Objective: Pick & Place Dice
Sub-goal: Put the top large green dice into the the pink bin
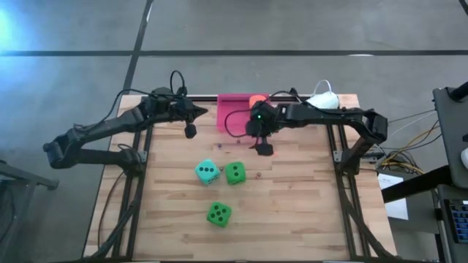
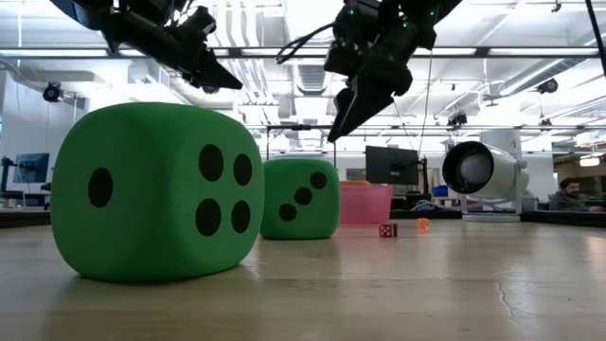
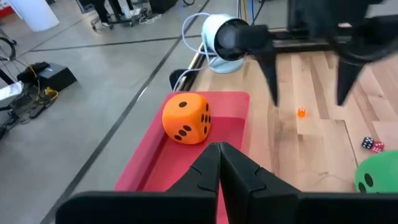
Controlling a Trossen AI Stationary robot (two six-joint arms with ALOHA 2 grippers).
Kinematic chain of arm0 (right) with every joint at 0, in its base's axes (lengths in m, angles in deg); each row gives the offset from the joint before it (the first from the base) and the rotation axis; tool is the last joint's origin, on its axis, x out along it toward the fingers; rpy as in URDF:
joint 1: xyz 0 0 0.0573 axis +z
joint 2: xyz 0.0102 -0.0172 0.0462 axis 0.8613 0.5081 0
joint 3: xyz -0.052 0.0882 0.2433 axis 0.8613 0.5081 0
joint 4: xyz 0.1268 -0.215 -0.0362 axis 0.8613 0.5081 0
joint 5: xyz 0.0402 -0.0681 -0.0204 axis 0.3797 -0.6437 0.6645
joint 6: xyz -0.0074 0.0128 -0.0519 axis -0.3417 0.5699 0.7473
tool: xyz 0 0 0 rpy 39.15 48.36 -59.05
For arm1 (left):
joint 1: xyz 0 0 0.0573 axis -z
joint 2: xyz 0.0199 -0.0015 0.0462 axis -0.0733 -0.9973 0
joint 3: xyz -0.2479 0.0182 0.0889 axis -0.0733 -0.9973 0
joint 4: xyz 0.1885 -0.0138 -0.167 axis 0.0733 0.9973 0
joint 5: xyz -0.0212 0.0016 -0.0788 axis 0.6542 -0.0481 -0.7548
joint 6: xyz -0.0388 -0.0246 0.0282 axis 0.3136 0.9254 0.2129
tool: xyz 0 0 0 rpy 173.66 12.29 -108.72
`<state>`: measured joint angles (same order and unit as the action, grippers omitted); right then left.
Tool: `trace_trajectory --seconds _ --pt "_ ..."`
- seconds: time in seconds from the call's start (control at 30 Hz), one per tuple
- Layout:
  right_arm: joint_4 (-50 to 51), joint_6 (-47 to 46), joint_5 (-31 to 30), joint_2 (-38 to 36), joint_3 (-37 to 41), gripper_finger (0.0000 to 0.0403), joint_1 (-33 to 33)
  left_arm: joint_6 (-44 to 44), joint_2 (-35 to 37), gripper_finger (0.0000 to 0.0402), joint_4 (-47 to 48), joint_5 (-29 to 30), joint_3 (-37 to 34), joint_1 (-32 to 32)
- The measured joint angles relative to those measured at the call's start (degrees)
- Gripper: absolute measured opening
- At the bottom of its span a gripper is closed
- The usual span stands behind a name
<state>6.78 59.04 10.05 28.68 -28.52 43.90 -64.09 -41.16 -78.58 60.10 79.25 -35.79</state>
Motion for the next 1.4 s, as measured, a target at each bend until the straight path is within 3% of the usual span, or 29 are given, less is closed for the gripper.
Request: trace_trajectory --seconds 0.2,0.43,0.7,1.4 --pt "-3.3 -0.8 0.0 0.0 1.8 0.0380 3.7 -3.2 0.0 0.0010 1.9 0.0 0.0 2.0" --pt "-6.0 -2.9 0.2 0.0 3.6 0.0380 6.3 -4.7 0.1 0.0011 11.7 0.1 3.2 7.6" --pt "-7.3 -2.2 0.2 0.0 4.9 0.0380 8.4 -3.9 0.1 0.0012 20.1 9.0 5.5 16.5" --pt "-8.2 4.2 0.1 -0.1 4.8 0.0380 8.3 -4.0 -0.9 0.0008 32.0 9.0 8.0 26.0"
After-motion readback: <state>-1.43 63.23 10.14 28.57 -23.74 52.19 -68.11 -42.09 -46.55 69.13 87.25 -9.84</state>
